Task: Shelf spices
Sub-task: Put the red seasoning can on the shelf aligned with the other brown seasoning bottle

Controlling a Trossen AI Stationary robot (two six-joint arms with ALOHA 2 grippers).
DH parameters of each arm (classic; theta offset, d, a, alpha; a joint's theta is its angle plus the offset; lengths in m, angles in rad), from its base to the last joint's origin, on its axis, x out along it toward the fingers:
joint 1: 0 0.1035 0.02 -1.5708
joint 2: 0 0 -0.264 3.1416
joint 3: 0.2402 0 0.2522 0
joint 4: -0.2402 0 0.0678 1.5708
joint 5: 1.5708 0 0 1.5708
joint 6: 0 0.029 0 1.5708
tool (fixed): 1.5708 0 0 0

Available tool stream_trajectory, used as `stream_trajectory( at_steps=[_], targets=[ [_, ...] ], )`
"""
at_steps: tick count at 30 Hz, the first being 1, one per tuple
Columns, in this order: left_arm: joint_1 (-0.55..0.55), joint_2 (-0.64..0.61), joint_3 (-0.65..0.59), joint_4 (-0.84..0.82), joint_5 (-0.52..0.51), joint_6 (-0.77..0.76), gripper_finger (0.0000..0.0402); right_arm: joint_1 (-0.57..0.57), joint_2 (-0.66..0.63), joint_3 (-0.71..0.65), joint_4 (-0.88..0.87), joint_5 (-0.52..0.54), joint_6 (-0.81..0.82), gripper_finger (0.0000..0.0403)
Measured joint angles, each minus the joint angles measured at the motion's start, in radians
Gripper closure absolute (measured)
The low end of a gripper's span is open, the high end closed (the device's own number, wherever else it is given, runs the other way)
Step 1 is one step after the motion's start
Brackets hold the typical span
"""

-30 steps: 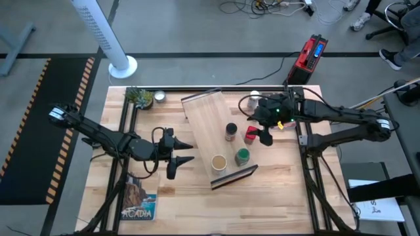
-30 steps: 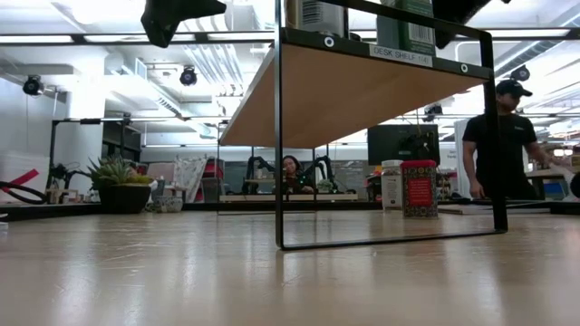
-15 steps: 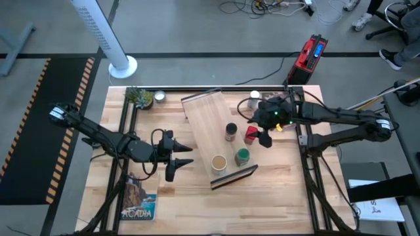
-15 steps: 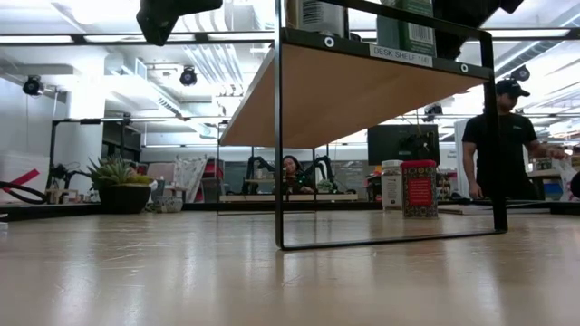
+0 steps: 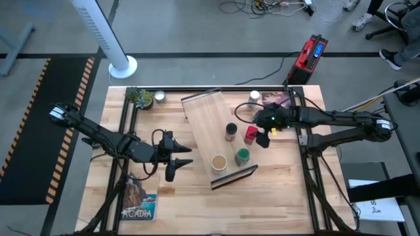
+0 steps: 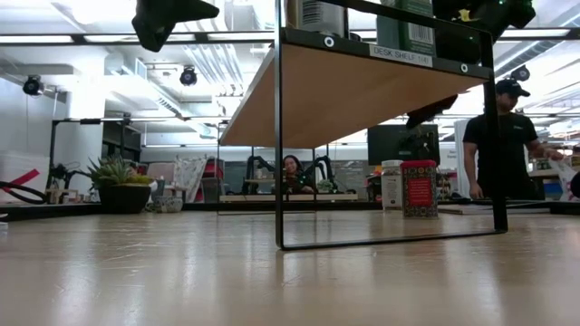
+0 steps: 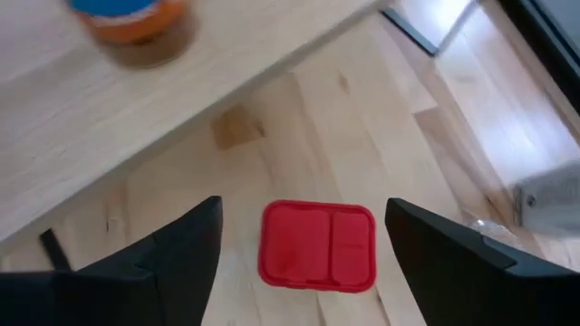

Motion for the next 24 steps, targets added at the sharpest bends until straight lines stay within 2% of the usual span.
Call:
stream_trajectory(
  at_steps=[14,24],
  targets=[
    [-0.002,0.0,0.0,-0.001,0.007,-0.007,0.0198,-0.001,0.064,-0.039,0.021,0.015,-0.003,0.0062],
    [-0.008,0.0,0.0,-0.035,0.008,-0.007,0.0198,-0.001,0.039,-0.204,0.342,0.077,0.019,0.0066]
  ],
)
